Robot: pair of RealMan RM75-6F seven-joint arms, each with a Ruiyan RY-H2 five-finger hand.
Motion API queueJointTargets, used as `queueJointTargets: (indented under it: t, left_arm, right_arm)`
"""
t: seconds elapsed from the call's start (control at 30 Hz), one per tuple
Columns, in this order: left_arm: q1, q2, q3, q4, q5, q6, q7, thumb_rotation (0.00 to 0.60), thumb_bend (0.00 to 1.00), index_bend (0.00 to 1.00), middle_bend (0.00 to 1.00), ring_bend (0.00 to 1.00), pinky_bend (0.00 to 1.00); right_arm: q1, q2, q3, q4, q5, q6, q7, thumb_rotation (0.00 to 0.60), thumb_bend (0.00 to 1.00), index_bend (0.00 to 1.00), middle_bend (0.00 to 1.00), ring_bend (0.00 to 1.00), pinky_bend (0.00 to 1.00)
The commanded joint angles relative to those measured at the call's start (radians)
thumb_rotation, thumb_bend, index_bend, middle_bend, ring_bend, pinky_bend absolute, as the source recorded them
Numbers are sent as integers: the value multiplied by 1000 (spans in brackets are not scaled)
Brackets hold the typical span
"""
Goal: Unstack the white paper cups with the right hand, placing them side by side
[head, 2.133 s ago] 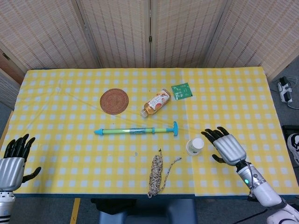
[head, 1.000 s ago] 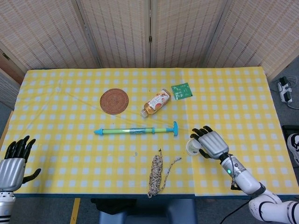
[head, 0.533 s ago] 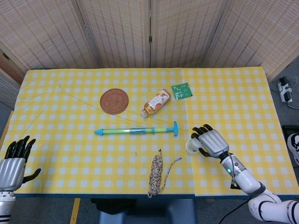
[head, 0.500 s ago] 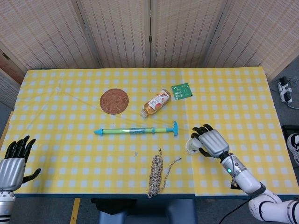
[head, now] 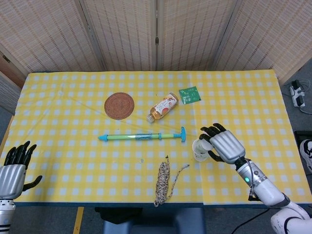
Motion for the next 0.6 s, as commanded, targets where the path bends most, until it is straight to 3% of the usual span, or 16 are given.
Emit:
queueJointTargets:
  t: [0.03,0.23,0.6]
  left_arm:
    - [1,1,1,-2,1,1,1,600,250,28,0,17,77]
    - [-1,-2,2,-3,1,-3,2,600,250,28,0,18,80]
    - [1,-5,4,5,-4,-7,-5,600,250,27,0,20,80]
  right_arm:
    - [0,35,12,-38,-23,14,25,600,475,404,192,191,132]
    - [38,14,16,-31,-9,-40,19,600,475,403,200,193,132]
    - [127,-154,8,84,97,-140,-71,600,475,404,200,194,132]
